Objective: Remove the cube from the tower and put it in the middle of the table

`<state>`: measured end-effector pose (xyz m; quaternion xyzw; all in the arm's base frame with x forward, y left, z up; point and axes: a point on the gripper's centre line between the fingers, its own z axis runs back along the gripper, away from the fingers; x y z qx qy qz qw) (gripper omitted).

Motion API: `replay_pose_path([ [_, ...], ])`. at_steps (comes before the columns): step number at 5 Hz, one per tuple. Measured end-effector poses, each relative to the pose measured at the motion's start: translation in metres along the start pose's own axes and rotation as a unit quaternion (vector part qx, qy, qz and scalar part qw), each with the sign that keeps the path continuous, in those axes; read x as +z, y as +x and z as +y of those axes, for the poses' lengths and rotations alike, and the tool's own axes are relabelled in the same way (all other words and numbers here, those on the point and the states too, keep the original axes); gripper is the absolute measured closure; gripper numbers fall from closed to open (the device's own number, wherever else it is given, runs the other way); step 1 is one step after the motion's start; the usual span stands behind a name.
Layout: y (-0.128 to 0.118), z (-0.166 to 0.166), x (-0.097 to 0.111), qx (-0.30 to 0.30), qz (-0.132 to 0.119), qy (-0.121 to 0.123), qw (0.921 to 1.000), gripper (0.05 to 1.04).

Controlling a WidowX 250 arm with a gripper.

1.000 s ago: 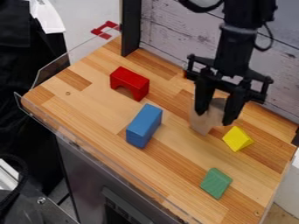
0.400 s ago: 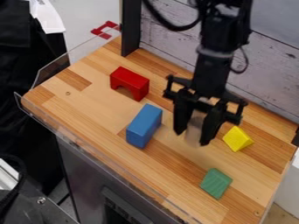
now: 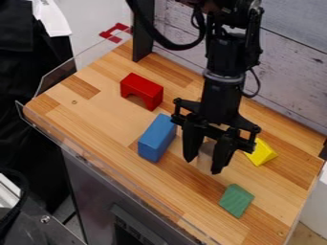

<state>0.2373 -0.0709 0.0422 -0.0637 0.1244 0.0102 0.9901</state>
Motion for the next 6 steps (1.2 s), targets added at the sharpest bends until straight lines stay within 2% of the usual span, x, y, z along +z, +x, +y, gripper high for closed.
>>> replay_pose_path([
  [2,0.006,-0.001,-0.008,-0.005,-0.005,0.012,0.9999,0.576],
  [4,0.0,-0.002,-0.014,0.0,0.005,0.007,1.0,0.575],
  [5,-0.003,-0.001,-0.019,0.005,0.016,0.008,0.9998,0.521],
  [6,-0.004,0.0,-0.02,0.006,0.024,0.01,0.9997,0.214],
])
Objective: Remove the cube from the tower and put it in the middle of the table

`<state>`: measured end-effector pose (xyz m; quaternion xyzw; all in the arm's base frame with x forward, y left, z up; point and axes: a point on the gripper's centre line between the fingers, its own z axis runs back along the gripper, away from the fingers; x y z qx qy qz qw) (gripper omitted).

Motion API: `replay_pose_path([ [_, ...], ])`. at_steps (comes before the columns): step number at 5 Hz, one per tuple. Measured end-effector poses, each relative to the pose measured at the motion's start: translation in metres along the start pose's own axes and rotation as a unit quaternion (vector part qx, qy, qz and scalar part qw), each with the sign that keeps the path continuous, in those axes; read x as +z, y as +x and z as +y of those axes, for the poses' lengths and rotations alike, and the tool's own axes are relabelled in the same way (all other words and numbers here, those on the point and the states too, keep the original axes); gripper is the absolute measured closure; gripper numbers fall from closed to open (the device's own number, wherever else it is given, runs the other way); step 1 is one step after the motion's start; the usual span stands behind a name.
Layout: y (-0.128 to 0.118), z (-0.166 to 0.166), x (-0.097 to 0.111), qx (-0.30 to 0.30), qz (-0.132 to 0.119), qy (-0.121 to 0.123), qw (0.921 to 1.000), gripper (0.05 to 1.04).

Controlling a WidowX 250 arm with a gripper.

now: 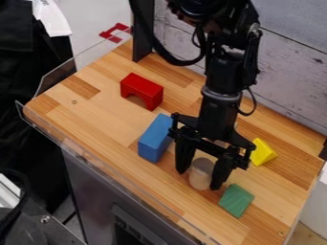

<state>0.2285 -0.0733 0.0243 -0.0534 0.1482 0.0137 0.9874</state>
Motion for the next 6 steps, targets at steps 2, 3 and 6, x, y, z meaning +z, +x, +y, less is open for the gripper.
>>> replay_pose_path([
  [2,0.009,0.003,0.019,-0.002,-0.013,0.024,0.9996,0.083],
  [3,0.007,0.009,0.076,0.006,-0.094,0.054,0.9942,0.083],
  [6,0.01,0.083,0.112,0.074,-0.12,0.033,0.9894,0.083],
])
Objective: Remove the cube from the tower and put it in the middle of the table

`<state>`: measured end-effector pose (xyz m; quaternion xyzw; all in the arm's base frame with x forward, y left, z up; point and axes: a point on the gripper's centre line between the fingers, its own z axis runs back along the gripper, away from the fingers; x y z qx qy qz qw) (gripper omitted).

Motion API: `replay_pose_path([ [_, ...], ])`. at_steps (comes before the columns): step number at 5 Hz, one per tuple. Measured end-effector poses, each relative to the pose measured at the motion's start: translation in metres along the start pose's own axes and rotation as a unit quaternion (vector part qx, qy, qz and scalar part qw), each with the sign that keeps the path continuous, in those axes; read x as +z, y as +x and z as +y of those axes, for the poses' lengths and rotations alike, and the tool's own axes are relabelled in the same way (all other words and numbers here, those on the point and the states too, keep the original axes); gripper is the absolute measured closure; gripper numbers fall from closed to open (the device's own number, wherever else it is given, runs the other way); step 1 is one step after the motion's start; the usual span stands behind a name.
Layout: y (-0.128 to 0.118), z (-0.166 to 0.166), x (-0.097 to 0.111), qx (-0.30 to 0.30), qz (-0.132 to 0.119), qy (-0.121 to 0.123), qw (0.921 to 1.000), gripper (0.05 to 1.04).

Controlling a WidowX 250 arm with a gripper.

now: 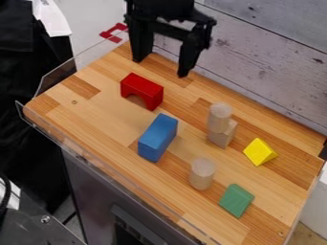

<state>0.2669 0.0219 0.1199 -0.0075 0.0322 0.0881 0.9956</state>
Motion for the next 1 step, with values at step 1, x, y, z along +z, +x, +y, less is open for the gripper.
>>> replay_pose_path([
  [1,0.0022,0.006,-0.0098,-0.001,-0.002,-0.005,1.0,0.083],
])
